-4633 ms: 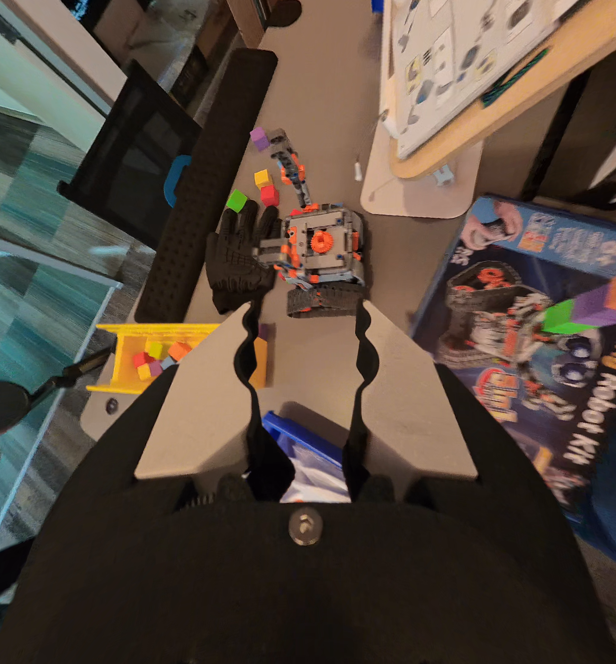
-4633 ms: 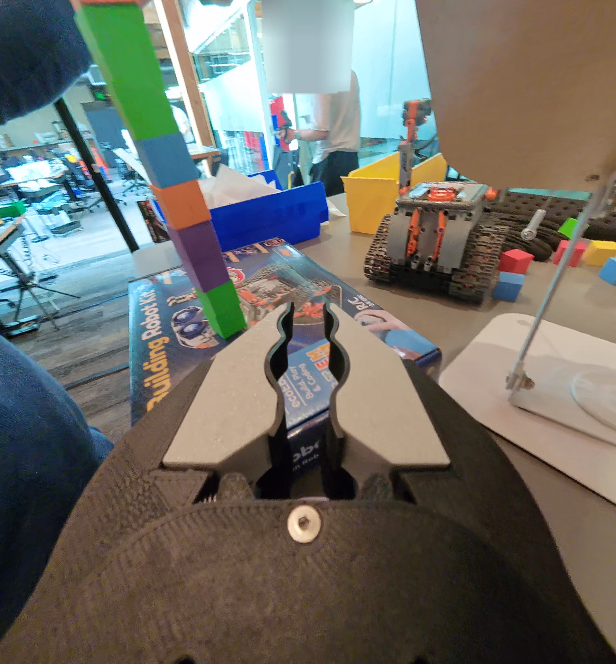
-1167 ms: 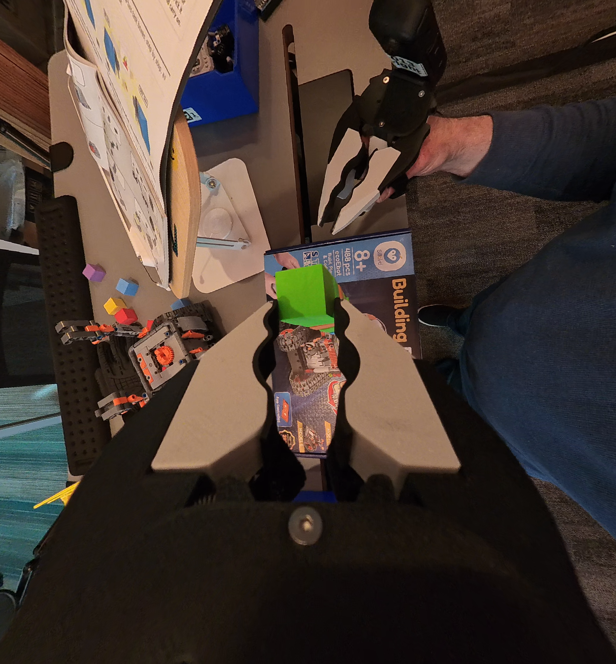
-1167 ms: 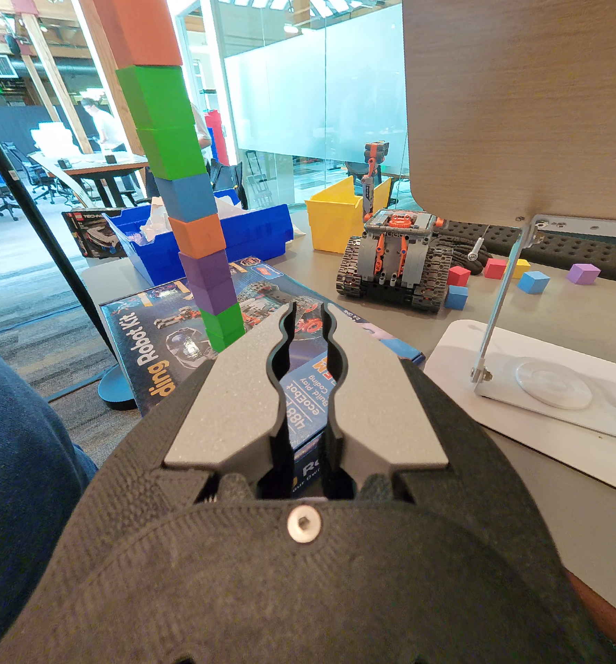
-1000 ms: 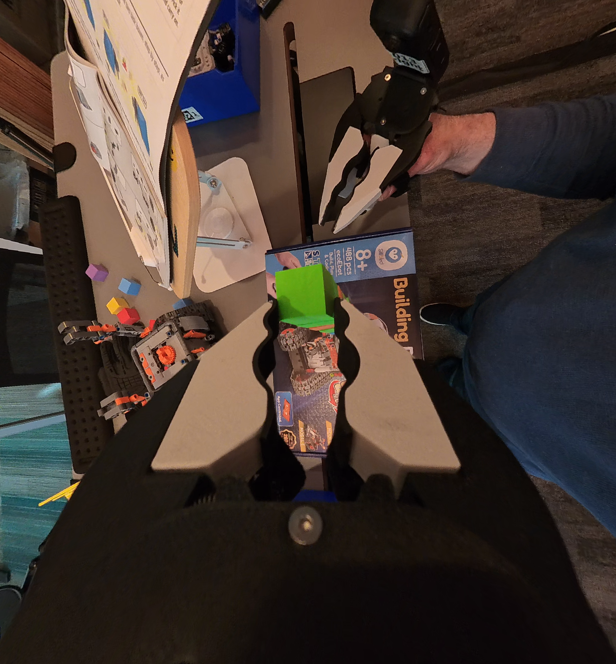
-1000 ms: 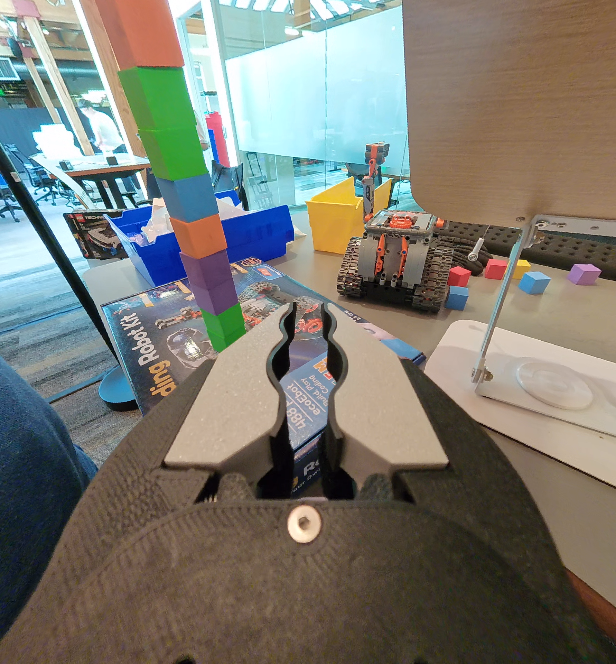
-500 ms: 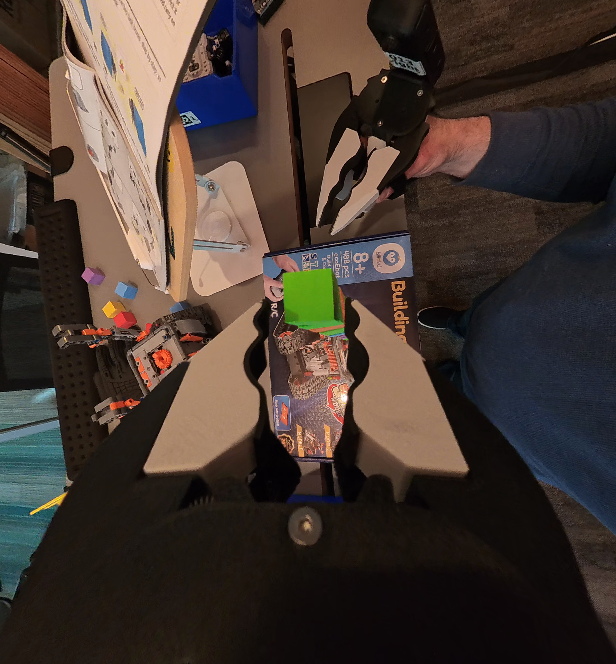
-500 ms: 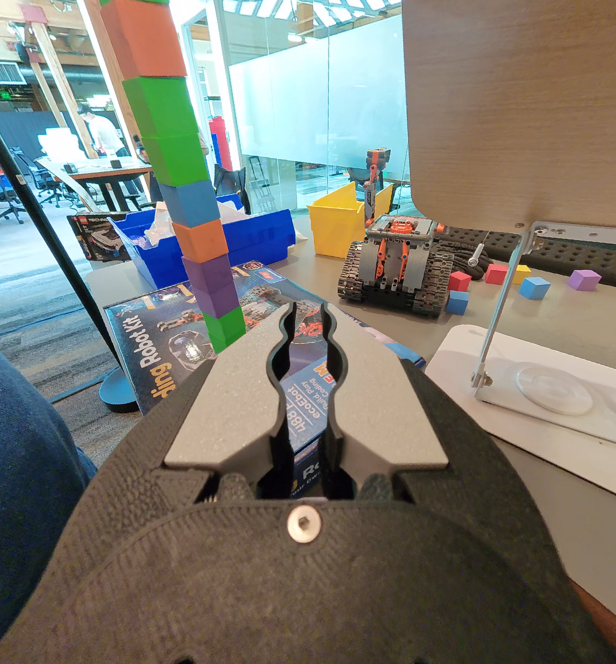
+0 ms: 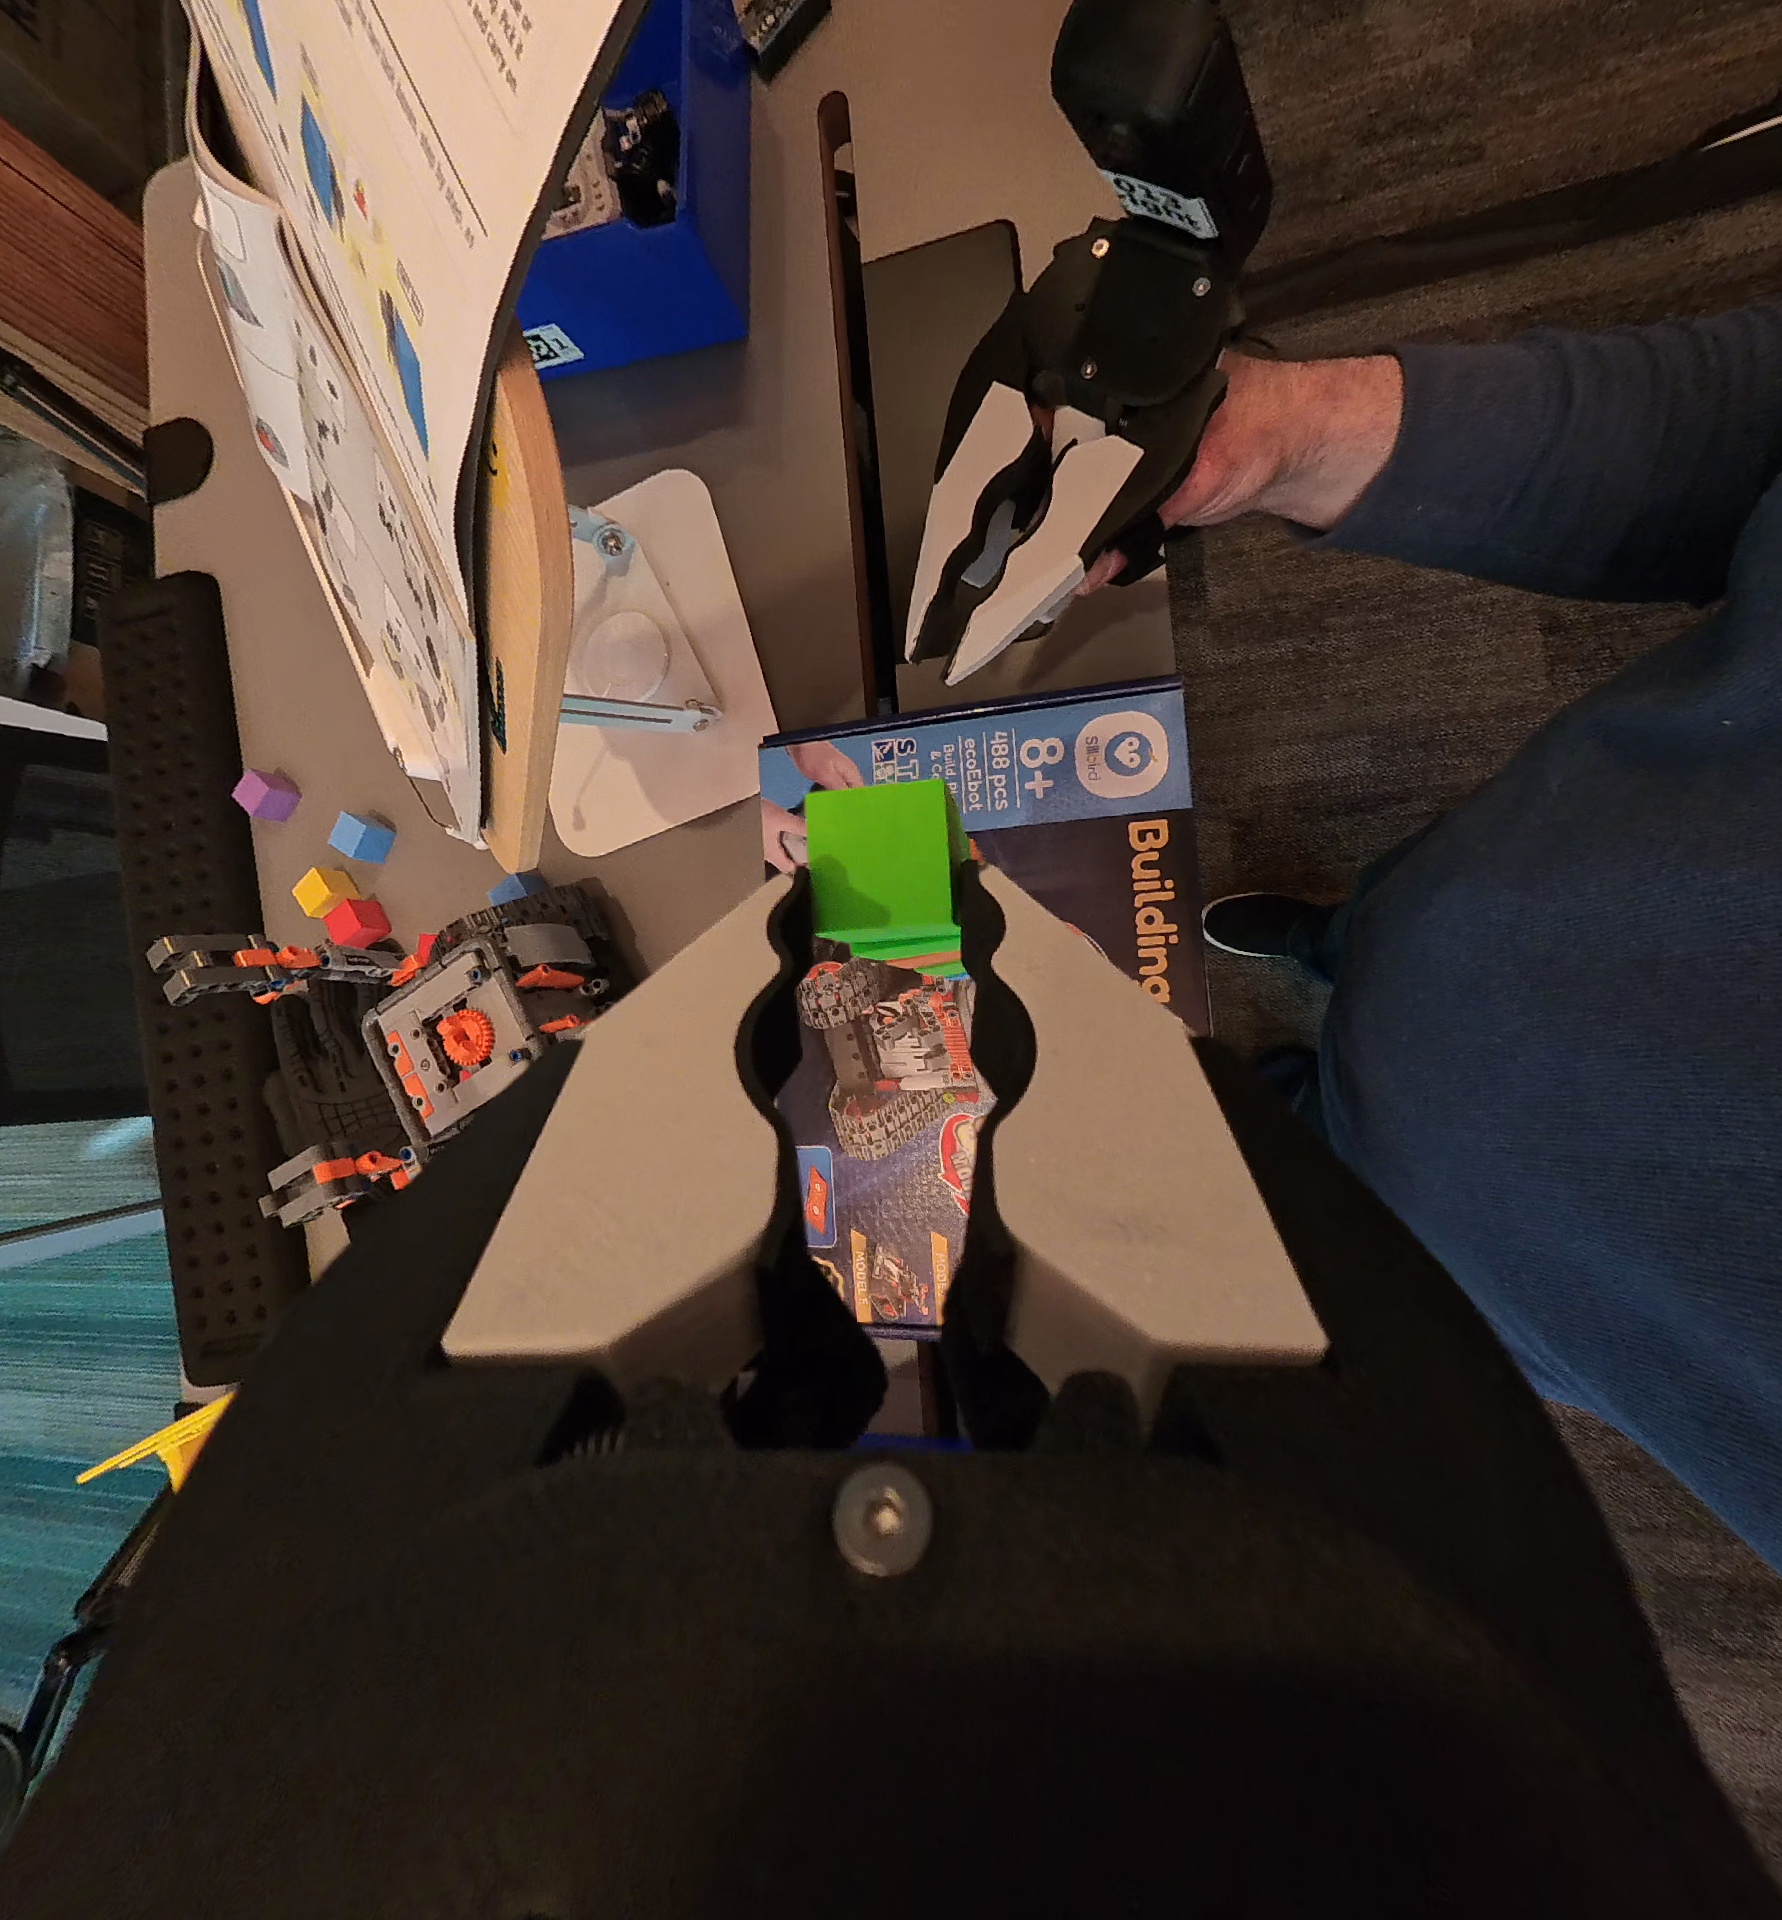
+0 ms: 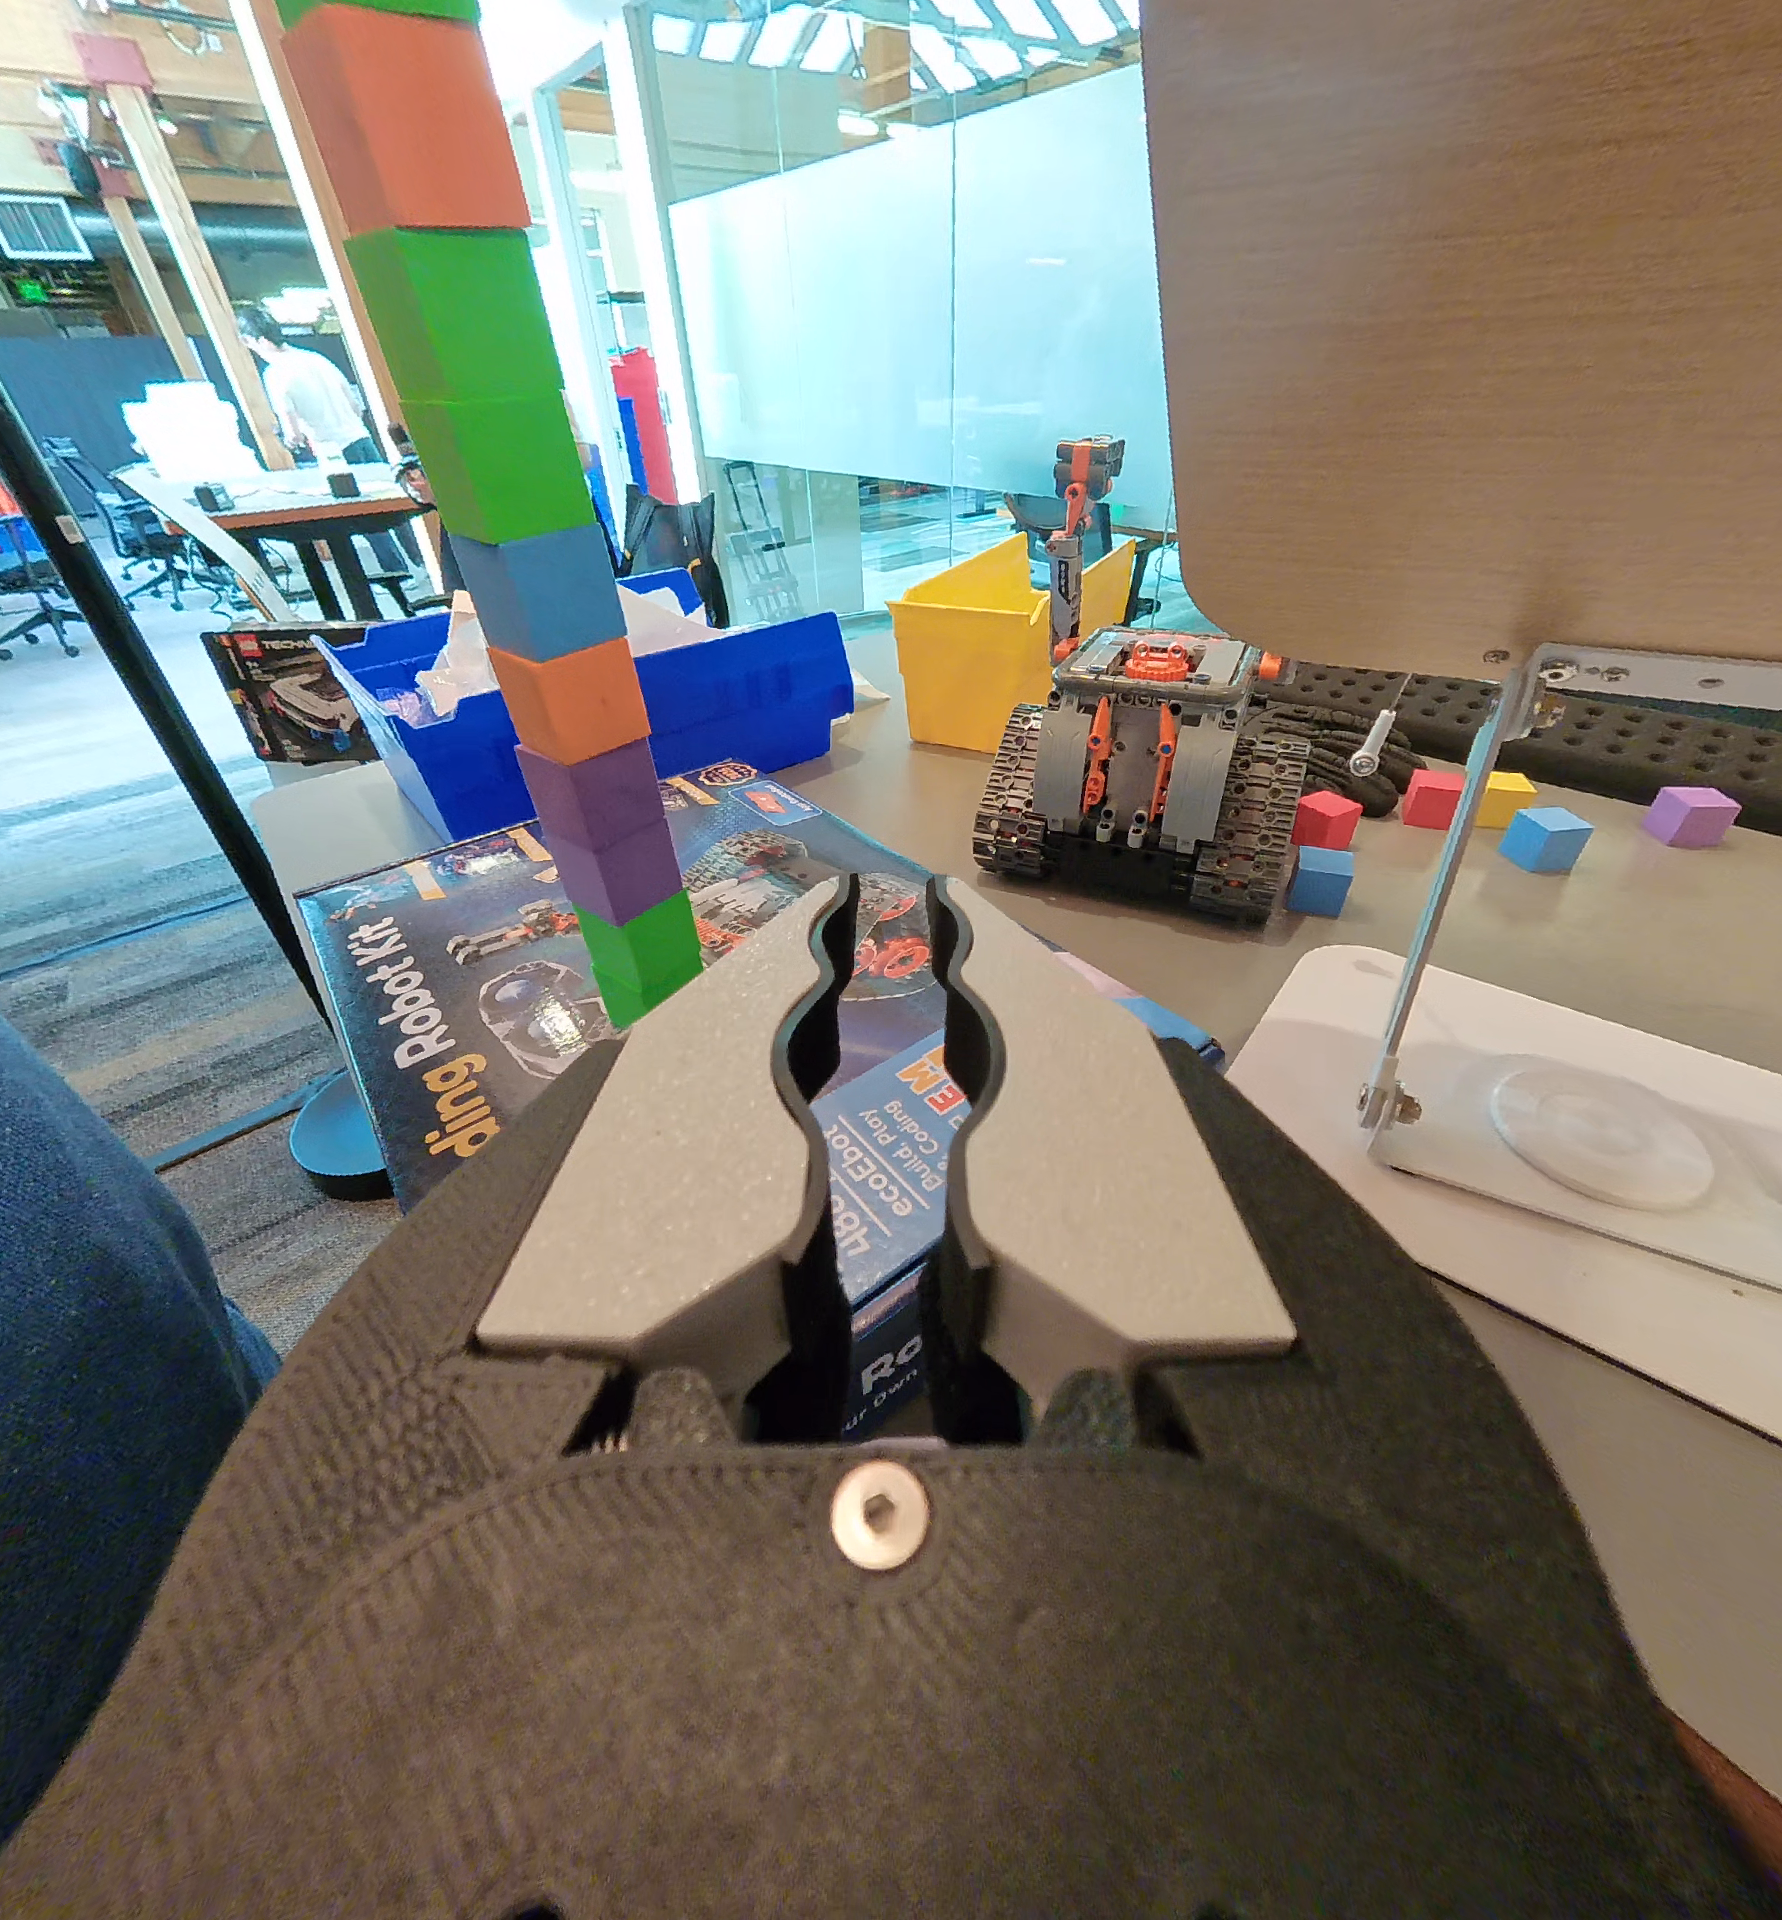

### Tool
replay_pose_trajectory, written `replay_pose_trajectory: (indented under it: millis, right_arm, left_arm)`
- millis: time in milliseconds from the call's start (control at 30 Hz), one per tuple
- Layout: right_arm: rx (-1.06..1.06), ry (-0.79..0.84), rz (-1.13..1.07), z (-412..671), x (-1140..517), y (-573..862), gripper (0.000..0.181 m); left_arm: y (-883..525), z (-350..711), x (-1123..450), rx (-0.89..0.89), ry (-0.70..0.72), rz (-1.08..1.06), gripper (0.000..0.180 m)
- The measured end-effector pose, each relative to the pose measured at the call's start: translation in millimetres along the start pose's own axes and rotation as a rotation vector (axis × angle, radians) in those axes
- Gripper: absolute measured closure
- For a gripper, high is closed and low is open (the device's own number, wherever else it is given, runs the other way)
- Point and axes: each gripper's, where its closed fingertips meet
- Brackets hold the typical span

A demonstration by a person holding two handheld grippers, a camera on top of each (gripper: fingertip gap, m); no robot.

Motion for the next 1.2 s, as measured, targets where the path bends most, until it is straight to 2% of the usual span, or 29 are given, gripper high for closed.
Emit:
replay_pose_trajectory:
  millis: [500, 900, 1067, 1200]
  right_arm:
    - [0.002, 0.005, 0.010, 1.1, -0.7, -0.5, 0.169]
    - [0.003, 0.001, 0.007, 1.3, 0.2, -0.6, 0.168]
    - [0.003, -0.012, -0.008, -1.6, 3.7, 2.6, 0.168]
    - [-0.014, -0.026, -0.018, -8.1, 5.6, 7.6, 0.168]
  left_arm:
    - [-0.7, -0.4, -0.6, 0.007, 0.003, 0.007, 0.153]
    - [-1.7, 2.1, 14.5, 0.013, 0.051, -0.003, 0.122]
    - [-38.0, 4.7, 59.7, 0.039, 0.176, 0.126, 0.120]
    - [-88.2, -25.2, 69.1, 0.118, 0.179, 0.246, 0.117]
Point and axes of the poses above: each gripper's, where its closed fingertips meet, x back along the fingers, z out of its top, y = z × x across the jaws, and after that the axes turned 8 degrees about z, right-handed
